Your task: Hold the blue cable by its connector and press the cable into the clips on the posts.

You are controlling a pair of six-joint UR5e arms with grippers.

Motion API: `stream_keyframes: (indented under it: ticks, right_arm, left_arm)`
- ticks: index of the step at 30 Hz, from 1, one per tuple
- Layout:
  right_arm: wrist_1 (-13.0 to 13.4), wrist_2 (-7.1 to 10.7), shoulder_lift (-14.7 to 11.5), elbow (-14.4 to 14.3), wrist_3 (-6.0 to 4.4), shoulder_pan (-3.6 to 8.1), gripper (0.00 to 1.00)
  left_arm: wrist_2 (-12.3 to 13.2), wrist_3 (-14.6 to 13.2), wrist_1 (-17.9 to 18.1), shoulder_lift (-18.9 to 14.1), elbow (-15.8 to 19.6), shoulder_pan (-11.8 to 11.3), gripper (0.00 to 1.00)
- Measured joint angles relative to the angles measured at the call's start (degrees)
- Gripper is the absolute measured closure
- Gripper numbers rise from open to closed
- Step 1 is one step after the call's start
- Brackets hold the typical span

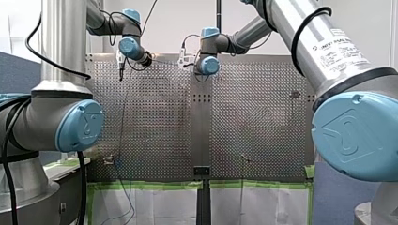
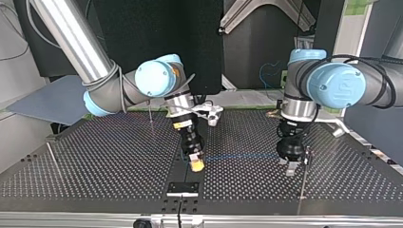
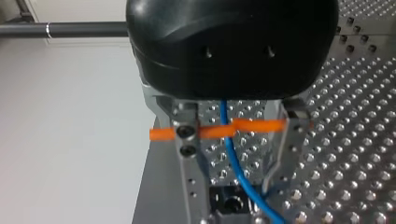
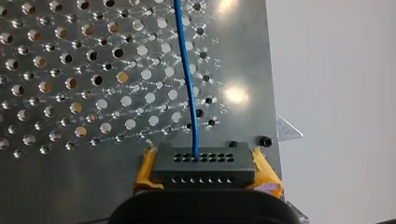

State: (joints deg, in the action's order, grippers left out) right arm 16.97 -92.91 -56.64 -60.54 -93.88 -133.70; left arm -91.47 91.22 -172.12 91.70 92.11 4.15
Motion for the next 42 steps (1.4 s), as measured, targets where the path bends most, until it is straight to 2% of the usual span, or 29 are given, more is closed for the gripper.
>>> stream_keyframes:
  ticks: [1,2,8,13,20,26,32,38,42]
  right_arm:
    - [0.0,0.00,0.0,0.0,0.00,-0.01,1.00]
    - [0.0,0.00,0.0,0.0,0.00,-0.01,1.00]
    - [0.0,0.00,0.0,0.0,-0.07,-0.04,1.00]
    - [0.0,0.00,0.1,0.0,-0.10,-0.10,1.00]
    - [-0.2,-0.07,0.0,-1.0,-0.04,0.03,1.00]
    - [-0.3,-0.26,0.0,-3.2,-0.10,0.18,1.00]
    - [0.0,-2.06,-0.1,-6.4,0.02,0.62,1.00]
    - [0.7,-4.92,-0.1,-9.5,0.41,1.35,1.00]
    - [1.4,-7.36,-0.1,-12.0,1.13,1.71,1.00]
  left_arm:
    - [-0.4,-0.3,0.0,0.0,0.0,0.1,0.91]
    - [-0.9,-0.7,0.1,0.0,0.0,0.2,1.00]
    - [-4.2,-3.7,1.0,0.0,0.1,0.9,1.00]
    - [-5.7,-4.2,1.8,0.0,0.1,1.4,1.00]
    - [-6.5,-4.2,1.7,0.1,0.2,2.0,1.00]
    - [-6.6,-4.5,1.7,1.5,1.5,3.2,1.00]
    - [-7.8,-4.6,3.0,3.8,3.5,5.1,1.00]
    - [-9.5,-4.4,6.3,6.7,6.7,7.5,1.00]
    - [-10.7,-4.0,8.9,7.5,9.3,8.7,1.00]
